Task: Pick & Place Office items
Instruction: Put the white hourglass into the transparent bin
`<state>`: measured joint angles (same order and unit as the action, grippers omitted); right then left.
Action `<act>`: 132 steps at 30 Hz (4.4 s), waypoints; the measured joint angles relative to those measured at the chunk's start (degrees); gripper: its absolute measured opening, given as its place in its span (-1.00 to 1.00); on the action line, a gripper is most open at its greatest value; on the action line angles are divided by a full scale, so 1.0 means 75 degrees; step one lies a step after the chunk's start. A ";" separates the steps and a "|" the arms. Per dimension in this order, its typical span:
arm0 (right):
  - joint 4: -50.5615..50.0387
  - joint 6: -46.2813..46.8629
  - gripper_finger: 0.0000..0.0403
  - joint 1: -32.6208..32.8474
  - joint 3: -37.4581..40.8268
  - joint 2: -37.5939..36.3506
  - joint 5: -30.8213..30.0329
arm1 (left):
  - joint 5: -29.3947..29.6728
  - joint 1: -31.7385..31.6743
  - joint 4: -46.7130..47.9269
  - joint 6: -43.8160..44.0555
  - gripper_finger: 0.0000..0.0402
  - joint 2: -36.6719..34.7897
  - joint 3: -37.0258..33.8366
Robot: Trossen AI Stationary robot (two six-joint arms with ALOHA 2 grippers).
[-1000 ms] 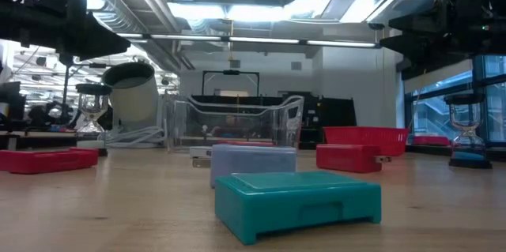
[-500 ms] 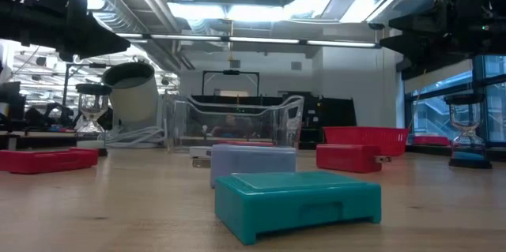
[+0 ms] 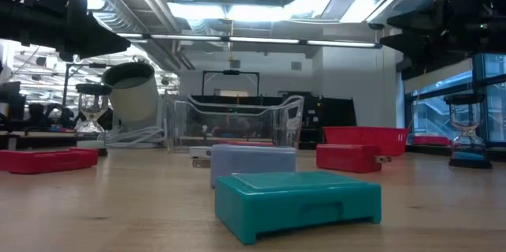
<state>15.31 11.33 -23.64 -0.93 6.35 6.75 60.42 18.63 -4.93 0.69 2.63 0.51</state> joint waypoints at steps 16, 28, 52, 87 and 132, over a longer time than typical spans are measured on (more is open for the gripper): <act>0.0012 -0.0024 0.61 0.0000 0.0000 0.0000 -0.2204 | 0.0002 0.0000 -0.1753 -0.1156 0.05 0.0000 -0.0002; 0.0020 0.0230 0.61 0.0000 0.0000 0.0000 -0.2761 | -0.0019 0.0000 -0.2284 -0.1212 0.14 -0.0003 0.0001; 0.0015 -0.0189 0.61 0.0000 0.0000 0.0000 -0.2785 | 0.0063 0.0000 0.0285 0.0197 0.14 0.3157 0.2611; 0.0009 -0.0178 0.61 0.0000 0.0000 0.0000 -0.2782 | -0.5510 -0.2090 0.2950 0.2677 0.14 0.8875 0.5494; 0.0009 -0.0178 0.61 0.0000 0.0000 0.0000 -0.2779 | -0.6432 -0.2122 0.8071 0.4837 0.74 0.8798 0.6101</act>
<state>15.38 10.00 -23.64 -0.93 6.35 -14.09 12.18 2.72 55.60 36.97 68.62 46.27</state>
